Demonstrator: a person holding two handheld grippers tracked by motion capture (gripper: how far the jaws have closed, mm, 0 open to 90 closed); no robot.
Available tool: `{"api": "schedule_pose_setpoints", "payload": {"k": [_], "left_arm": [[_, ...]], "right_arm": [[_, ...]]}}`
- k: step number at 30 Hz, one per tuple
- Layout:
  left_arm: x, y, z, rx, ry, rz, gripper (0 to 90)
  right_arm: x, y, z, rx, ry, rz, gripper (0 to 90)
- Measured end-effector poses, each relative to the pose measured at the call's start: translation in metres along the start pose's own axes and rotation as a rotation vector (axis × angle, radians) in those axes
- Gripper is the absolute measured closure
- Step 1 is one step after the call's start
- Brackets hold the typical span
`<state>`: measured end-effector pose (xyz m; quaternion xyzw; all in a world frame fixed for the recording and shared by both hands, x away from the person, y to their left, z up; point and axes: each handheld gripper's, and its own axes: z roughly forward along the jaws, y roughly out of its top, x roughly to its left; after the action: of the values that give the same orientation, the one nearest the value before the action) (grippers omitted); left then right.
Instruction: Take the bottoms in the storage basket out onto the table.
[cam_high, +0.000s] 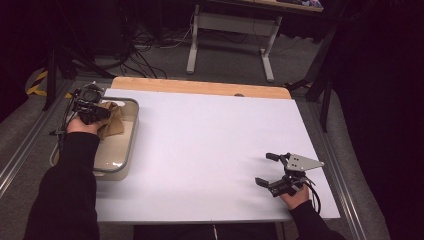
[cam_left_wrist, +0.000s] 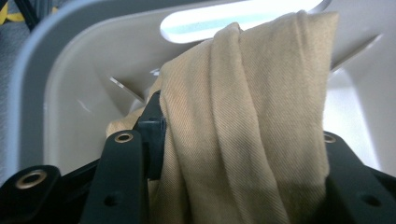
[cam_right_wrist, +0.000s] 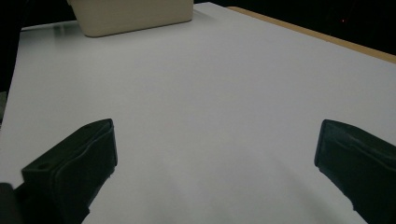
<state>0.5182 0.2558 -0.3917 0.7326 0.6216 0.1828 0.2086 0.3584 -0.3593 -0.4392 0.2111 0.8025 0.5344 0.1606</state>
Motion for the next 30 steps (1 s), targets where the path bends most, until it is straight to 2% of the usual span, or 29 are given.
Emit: {"api": "schedule_pose_setpoints", "payload": {"k": [2,4,7,12,13,14,20,21,23,24,29,30], "left_arm": [[0.001,-0.001,-0.002,-0.008,-0.015,0.0,53.1],[0.002,-0.003,-0.009,-0.044,-0.037,-0.009,53.1],[0.003,-0.004,-0.014,-0.068,-0.051,-0.014,53.2],[0.008,-0.007,-0.023,-0.142,-0.089,-0.042,53.1],[0.008,-0.007,-0.023,-0.142,-0.089,-0.042,53.1],[0.009,-0.009,-0.026,-0.173,-0.107,-0.052,53.1],[0.012,-0.014,-0.032,-0.229,-0.122,-0.063,53.0],[0.013,-0.016,-0.035,-0.256,-0.118,-0.06,53.0],[0.014,-0.017,-0.036,-0.265,-0.12,-0.066,53.0],[0.016,-0.018,-0.039,-0.281,-0.133,-0.077,53.0],[0.017,-0.02,-0.046,-0.312,-0.14,-0.08,53.0],[0.016,-0.021,-0.05,-0.334,-0.151,-0.085,53.0]], "right_arm": [[0.0,0.0,0.0,0.001,0.0,0.0,0.0],[0.0,0.0,0.0,0.002,0.0,-0.001,0.0],[0.0,0.0,0.0,-0.001,-0.002,-0.001,0.0],[0.0,0.0,0.0,-0.002,-0.001,-0.001,0.0],[0.0,0.0,0.0,-0.002,-0.001,-0.001,0.0],[0.0,0.0,0.0,-0.002,0.0,-0.002,0.0],[0.0,0.0,0.0,-0.004,0.0,-0.002,0.0],[0.0,0.0,0.0,-0.004,0.0,-0.002,0.0],[0.0,0.0,0.0,-0.003,-0.001,-0.003,0.0],[0.0,0.0,0.0,-0.003,-0.002,-0.002,0.0],[0.0,0.0,0.0,-0.004,-0.001,-0.002,0.0],[0.0,0.0,0.0,-0.004,-0.002,-0.002,0.0]]}}
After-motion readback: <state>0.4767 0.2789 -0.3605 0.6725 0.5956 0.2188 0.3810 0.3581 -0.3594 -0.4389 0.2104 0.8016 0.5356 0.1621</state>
